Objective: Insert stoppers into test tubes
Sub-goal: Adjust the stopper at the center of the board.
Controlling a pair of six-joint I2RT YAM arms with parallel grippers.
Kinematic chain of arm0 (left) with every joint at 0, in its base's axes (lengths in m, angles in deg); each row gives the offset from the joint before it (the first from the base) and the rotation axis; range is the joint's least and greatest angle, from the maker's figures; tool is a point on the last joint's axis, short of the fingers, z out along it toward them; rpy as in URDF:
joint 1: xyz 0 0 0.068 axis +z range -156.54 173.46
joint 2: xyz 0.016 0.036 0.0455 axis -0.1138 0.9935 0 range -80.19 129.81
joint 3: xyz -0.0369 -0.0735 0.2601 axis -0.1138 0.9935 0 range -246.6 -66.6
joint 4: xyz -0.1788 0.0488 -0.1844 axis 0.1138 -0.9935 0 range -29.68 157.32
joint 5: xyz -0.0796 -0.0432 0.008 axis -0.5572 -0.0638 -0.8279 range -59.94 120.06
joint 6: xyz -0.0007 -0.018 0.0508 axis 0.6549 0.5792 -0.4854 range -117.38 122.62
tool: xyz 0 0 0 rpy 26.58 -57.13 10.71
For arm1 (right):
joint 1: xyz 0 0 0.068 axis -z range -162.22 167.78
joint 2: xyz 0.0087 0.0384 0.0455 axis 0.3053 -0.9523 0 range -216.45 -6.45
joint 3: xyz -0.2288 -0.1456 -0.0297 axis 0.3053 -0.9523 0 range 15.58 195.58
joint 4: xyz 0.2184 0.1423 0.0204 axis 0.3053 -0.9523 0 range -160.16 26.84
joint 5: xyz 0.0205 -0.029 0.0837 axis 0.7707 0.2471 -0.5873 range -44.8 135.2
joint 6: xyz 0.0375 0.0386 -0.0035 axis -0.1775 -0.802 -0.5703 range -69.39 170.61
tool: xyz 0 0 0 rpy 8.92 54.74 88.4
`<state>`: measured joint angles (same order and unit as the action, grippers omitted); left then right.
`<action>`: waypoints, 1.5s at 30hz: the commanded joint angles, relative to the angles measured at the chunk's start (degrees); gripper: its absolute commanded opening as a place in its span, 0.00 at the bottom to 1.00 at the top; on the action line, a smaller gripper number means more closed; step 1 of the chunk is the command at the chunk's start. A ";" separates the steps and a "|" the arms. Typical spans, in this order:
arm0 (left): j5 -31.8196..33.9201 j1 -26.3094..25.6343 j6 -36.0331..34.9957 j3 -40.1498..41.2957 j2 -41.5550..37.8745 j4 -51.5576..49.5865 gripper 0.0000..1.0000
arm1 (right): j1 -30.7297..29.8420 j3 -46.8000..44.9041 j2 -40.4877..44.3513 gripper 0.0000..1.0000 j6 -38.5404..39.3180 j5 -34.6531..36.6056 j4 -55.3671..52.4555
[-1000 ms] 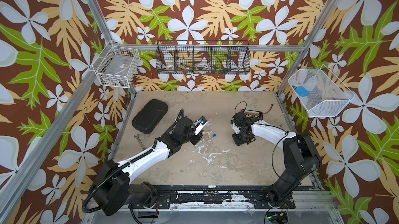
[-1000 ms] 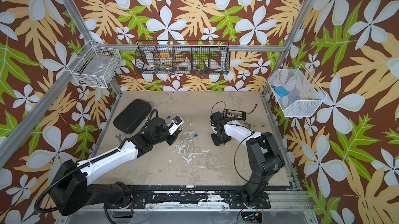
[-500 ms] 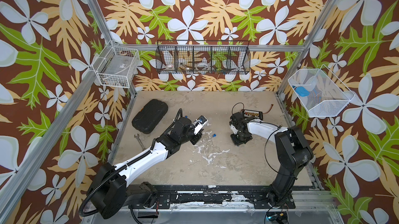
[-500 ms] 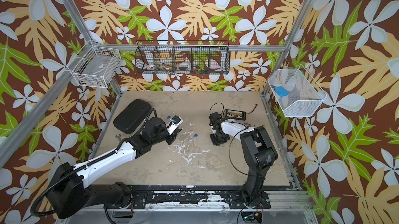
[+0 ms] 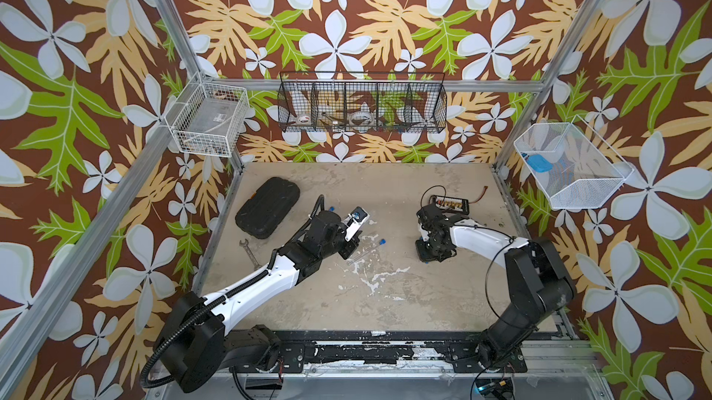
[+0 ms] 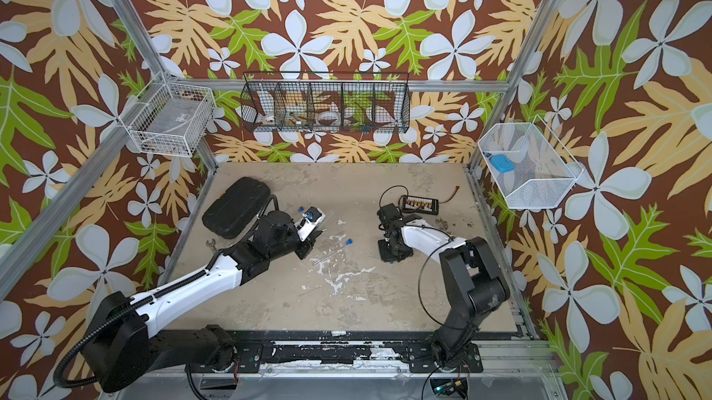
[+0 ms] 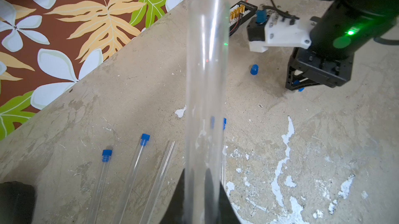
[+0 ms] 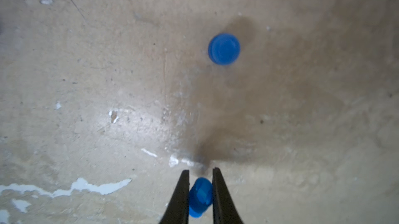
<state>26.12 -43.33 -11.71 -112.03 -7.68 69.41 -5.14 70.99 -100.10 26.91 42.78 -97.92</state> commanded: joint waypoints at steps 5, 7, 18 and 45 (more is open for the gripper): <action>0.42 0.16 11.72 0.39 -2.54 -1.97 0.00 | -0.07 -4.78 7.50 0.16 -32.87 -6.17 2.91; 0.43 0.15 13.92 1.71 -4.38 -2.19 0.00 | -0.04 -3.29 7.82 0.17 -38.41 -6.55 1.77; 0.87 0.08 14.69 7.18 -13.64 -3.74 0.00 | -0.02 -2.46 3.91 0.18 -56.44 -7.27 0.34; 5.63 0.06 12.60 10.80 -16.93 -1.66 0.00 | -0.02 -1.98 -0.32 0.35 -64.43 -6.91 -0.88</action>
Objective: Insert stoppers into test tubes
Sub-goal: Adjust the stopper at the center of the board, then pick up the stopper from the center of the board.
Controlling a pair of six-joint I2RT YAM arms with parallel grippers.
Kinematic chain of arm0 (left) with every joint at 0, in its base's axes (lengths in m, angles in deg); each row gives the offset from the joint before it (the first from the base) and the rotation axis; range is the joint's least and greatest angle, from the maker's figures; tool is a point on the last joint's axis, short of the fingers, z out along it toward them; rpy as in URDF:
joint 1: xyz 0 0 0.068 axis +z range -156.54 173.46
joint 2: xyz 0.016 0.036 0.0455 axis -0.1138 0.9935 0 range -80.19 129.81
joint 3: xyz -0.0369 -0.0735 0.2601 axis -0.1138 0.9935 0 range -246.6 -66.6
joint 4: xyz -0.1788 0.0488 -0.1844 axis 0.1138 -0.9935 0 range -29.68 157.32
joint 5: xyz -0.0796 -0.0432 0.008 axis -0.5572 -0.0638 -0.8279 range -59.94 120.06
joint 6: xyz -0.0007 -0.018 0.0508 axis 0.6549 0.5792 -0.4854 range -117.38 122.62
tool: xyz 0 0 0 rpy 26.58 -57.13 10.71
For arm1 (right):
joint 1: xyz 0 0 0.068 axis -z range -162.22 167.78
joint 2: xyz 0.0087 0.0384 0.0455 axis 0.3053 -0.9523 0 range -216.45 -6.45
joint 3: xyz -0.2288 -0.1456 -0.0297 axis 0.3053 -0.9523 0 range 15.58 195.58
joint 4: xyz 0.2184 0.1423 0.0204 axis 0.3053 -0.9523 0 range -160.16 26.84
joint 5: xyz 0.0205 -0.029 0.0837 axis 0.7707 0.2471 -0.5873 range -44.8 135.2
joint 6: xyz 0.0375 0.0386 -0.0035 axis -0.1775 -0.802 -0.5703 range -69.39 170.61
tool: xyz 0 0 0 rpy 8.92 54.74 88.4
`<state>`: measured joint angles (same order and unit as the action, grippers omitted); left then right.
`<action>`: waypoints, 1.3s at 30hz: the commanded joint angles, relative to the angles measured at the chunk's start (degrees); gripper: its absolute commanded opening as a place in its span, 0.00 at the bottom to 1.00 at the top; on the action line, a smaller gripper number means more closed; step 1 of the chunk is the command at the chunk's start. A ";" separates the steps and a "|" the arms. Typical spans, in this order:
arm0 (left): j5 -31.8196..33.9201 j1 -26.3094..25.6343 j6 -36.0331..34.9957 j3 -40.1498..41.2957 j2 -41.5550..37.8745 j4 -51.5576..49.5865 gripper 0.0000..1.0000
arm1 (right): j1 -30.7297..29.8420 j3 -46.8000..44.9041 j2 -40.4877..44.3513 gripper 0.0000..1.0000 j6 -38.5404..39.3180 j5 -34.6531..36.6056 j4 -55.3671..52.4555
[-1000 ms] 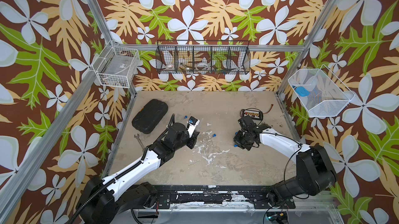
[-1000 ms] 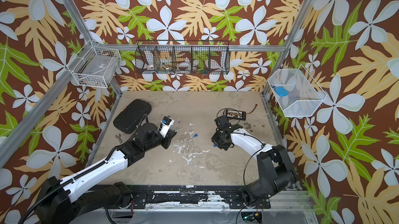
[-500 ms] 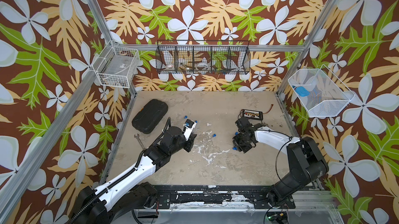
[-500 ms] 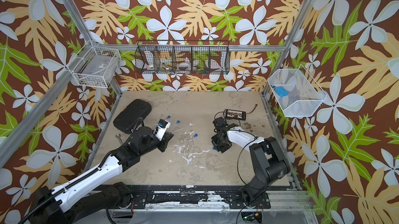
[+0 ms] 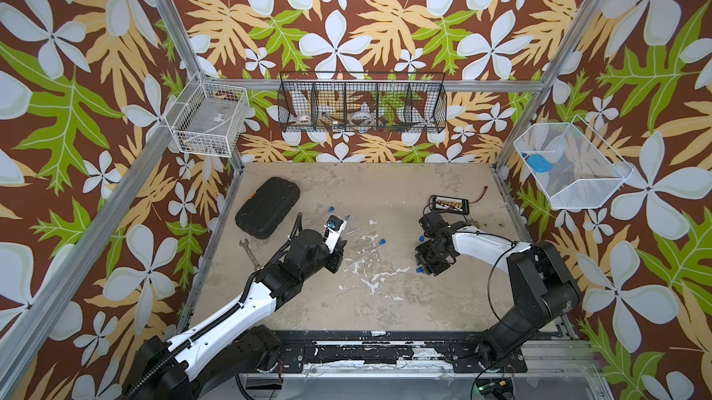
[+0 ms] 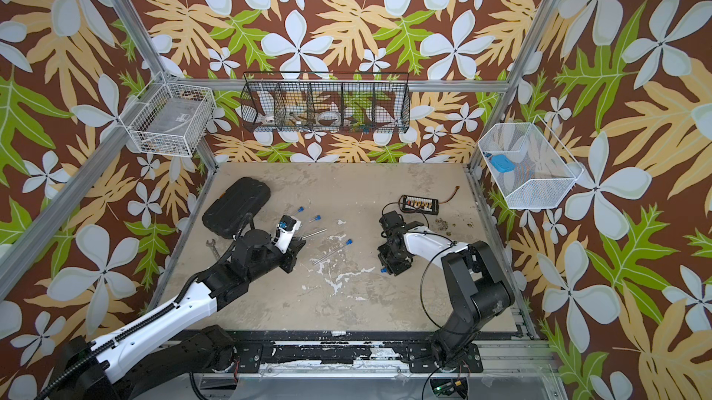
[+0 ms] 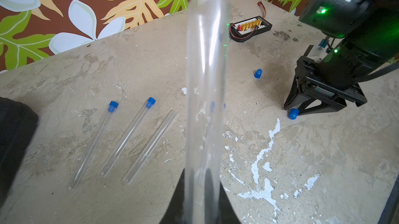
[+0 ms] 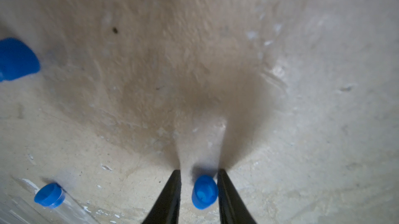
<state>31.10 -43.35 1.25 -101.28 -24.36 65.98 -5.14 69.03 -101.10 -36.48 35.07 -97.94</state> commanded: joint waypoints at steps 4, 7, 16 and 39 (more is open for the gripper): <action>0.46 0.11 -0.48 0.40 -0.02 3.00 0.00 | -0.02 -0.45 2.55 0.38 -1.24 1.12 -1.20; 0.09 0.08 -0.44 0.56 0.46 3.74 0.00 | 0.17 -0.24 4.51 0.40 -1.35 1.17 -3.05; -0.91 0.08 -2.42 2.11 2.01 6.05 0.00 | 8.67 10.70 12.35 0.38 32.18 10.47 -5.87; -11.15 0.08 -12.86 4.27 7.34 10.69 0.00 | 2.82 -8.23 24.15 0.46 153.76 -7.58 -4.79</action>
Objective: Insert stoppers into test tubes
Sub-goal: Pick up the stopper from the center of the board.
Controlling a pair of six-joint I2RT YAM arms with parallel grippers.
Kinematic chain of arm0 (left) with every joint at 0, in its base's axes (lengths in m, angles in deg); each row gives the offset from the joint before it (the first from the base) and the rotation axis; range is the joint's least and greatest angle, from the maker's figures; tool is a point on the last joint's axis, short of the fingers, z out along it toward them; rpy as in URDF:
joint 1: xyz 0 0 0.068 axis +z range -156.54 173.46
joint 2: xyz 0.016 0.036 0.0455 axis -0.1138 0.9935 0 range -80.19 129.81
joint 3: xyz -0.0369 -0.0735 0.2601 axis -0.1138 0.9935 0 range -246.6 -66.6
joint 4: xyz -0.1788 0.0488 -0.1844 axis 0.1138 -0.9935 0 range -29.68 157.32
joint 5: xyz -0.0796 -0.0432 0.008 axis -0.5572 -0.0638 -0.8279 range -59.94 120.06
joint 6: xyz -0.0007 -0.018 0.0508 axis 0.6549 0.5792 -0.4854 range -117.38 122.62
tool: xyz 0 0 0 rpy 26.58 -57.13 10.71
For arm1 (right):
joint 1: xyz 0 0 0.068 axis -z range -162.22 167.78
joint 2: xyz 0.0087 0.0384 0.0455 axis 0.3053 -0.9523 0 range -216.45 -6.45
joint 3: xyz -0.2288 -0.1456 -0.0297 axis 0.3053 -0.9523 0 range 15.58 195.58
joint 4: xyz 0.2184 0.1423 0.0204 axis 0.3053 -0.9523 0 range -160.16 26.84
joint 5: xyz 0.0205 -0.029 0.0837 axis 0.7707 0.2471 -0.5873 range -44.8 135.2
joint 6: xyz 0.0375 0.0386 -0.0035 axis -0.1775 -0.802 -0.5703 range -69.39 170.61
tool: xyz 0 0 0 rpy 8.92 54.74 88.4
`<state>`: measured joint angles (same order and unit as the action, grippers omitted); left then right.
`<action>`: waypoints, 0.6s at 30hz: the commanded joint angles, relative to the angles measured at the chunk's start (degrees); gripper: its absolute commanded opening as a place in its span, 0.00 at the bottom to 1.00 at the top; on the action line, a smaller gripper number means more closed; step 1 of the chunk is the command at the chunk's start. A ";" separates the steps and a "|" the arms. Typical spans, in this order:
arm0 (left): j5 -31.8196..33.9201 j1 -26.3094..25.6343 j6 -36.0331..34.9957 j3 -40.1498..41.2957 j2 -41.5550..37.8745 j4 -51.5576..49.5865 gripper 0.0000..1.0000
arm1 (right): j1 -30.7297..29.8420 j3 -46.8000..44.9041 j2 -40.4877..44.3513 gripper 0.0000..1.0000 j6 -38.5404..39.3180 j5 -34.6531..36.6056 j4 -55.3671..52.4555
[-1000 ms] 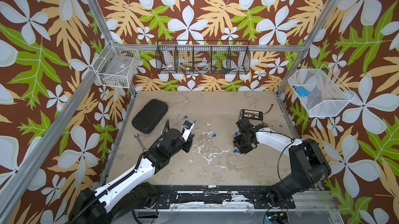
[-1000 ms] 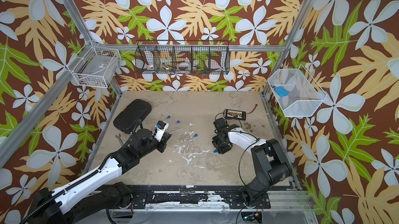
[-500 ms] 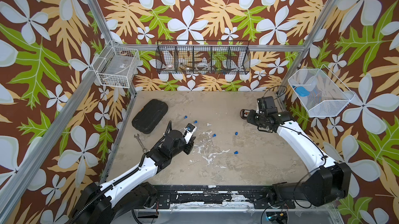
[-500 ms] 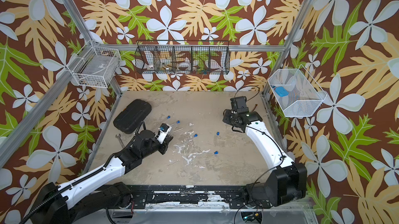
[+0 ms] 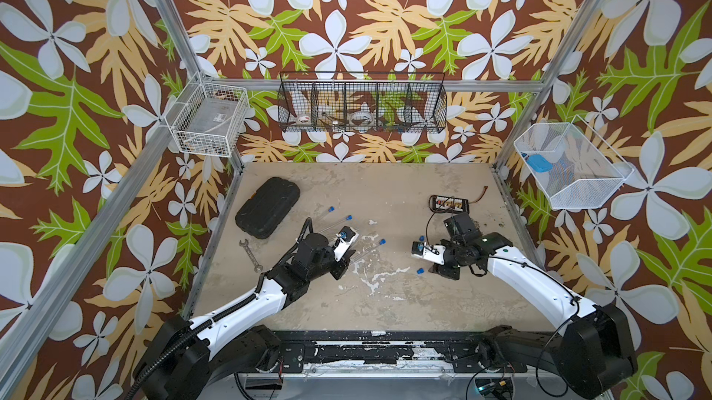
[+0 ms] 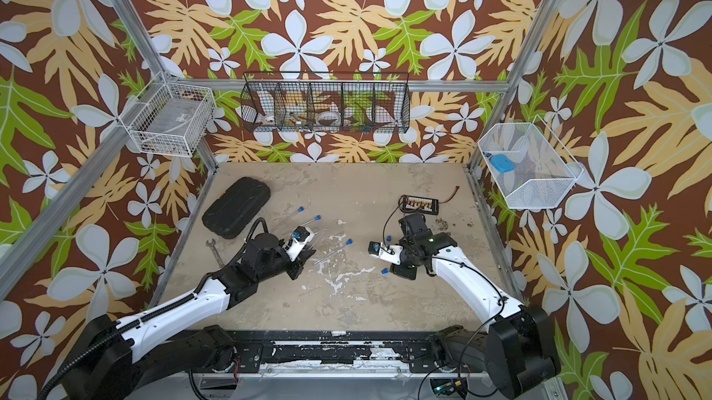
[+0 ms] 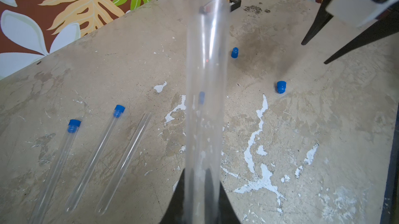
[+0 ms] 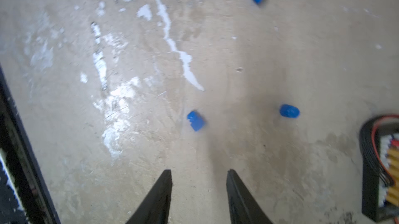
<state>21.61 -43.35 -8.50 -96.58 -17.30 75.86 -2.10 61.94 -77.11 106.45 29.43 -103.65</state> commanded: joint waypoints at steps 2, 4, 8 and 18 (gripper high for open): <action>-1.88 0.08 -3.86 -0.43 0.63 0.67 0.00 | -0.46 -2.21 -0.69 0.47 11.93 -1.23 2.33; -2.43 0.08 -4.24 -0.43 0.99 0.67 0.00 | -0.60 -2.73 -1.75 0.47 12.97 0.12 4.35; -3.14 0.13 -4.52 -0.35 1.35 0.62 0.00 | -0.59 -2.00 -4.56 0.48 15.43 0.44 5.81; -2.85 0.08 -5.50 -0.15 0.31 -0.43 0.00 | -0.59 -0.56 -11.68 0.47 15.86 1.18 8.86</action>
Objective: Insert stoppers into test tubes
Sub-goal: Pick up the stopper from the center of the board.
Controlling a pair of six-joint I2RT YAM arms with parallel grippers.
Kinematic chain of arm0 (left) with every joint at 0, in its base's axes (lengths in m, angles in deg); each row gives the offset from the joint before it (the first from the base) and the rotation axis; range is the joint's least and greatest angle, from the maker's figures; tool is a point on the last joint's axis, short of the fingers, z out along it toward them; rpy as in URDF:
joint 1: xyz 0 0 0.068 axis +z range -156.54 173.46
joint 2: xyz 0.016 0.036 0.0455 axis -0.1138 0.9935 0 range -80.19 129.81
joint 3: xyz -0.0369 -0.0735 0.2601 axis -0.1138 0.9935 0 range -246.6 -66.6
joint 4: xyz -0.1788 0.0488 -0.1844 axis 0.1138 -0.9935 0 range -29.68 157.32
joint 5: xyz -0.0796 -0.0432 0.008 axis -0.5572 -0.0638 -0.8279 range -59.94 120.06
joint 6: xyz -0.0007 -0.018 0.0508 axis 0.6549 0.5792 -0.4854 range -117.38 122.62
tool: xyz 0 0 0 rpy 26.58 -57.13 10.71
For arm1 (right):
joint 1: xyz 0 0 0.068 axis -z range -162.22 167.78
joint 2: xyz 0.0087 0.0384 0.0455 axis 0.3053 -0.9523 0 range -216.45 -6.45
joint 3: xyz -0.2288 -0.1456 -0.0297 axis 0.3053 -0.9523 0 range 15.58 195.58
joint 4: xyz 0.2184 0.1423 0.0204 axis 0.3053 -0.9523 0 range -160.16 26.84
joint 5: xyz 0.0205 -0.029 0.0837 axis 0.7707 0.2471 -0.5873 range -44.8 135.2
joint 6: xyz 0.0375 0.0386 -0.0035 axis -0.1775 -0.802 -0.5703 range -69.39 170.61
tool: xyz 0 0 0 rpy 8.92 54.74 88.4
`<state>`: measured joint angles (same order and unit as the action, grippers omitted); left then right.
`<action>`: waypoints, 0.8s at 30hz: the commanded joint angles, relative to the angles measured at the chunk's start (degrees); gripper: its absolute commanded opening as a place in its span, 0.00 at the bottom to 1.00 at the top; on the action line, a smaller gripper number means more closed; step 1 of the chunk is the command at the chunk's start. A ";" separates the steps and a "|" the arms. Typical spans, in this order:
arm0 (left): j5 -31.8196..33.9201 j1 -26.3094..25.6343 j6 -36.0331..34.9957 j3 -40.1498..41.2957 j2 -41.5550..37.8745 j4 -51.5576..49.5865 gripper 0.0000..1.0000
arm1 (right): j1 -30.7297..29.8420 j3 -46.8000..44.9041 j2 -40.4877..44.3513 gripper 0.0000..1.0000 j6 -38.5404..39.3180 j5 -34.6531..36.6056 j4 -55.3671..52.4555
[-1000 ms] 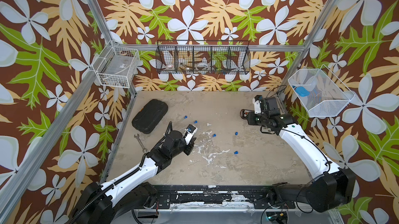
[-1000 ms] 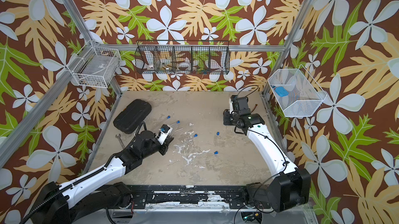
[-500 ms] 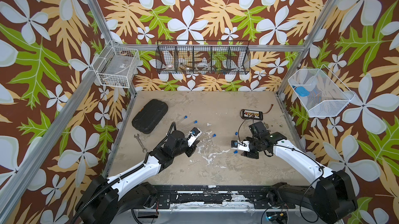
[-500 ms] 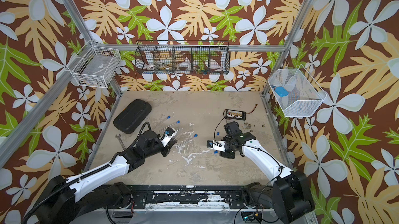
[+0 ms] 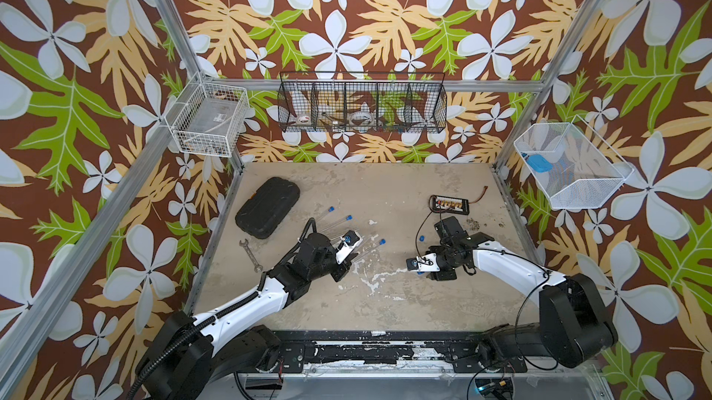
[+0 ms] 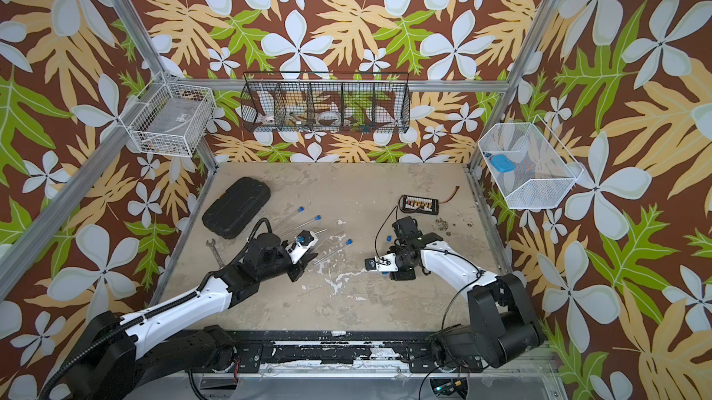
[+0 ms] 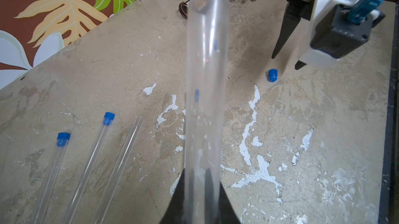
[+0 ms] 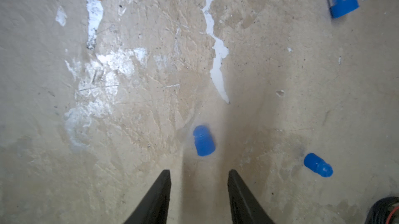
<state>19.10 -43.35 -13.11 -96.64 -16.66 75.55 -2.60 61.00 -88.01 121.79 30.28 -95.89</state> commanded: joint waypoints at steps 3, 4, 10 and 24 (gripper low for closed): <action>-0.37 0.08 -1.00 -0.11 -0.51 -0.36 0.00 | -0.10 0.97 -2.17 0.47 0.27 -0.38 1.21; -0.37 0.08 -1.06 -0.10 -0.51 -0.41 0.00 | -0.10 1.30 -2.56 0.47 0.24 -0.83 1.02; -0.44 0.08 -1.41 -0.19 -0.42 -0.41 0.00 | -0.60 1.50 -4.69 0.46 0.81 0.28 1.35; -0.16 0.09 -0.88 0.60 -0.95 -0.31 0.00 | -0.68 0.43 -6.24 0.36 0.81 0.04 0.80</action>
<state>19.12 -43.35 -14.14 -96.12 -17.32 74.98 -3.19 61.40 -94.07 122.62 30.56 -94.51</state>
